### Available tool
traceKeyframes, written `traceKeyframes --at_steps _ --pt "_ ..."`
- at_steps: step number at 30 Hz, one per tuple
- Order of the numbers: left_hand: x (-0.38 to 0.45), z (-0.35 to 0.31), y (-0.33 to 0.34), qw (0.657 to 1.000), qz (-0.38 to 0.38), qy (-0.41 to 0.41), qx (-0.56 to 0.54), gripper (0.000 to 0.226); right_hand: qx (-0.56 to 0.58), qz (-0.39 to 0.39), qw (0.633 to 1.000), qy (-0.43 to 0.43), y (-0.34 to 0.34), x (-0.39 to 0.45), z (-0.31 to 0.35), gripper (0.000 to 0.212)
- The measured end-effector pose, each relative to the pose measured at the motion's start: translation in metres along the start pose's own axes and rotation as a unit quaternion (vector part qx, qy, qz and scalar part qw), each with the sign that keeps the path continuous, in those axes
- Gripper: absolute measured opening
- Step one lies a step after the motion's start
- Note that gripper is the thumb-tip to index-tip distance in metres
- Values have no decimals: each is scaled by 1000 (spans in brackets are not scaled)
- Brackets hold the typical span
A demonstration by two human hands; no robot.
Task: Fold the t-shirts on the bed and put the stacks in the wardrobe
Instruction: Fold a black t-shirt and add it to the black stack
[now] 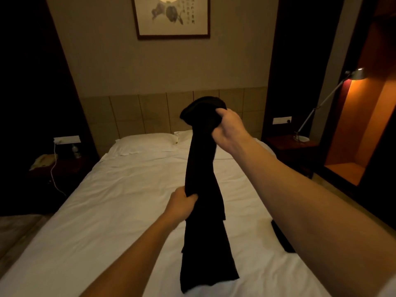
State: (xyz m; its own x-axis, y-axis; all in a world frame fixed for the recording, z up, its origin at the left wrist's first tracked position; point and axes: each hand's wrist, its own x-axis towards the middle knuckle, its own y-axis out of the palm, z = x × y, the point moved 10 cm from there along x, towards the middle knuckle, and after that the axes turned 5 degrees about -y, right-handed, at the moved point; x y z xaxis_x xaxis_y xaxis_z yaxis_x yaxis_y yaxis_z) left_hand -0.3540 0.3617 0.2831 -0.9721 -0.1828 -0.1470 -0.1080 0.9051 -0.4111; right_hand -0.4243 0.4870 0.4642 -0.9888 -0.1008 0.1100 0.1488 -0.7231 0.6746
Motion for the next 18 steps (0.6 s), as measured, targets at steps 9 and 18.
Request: traceKeyframes --at_steps 9,18 --pt "34 -81 -84 981 -56 -31 -184 25 -542 86 831 92 -56 -3 -67 107" --pt "22 -111 -65 971 78 41 -223 36 -264 102 951 126 -41 -26 -108 33"
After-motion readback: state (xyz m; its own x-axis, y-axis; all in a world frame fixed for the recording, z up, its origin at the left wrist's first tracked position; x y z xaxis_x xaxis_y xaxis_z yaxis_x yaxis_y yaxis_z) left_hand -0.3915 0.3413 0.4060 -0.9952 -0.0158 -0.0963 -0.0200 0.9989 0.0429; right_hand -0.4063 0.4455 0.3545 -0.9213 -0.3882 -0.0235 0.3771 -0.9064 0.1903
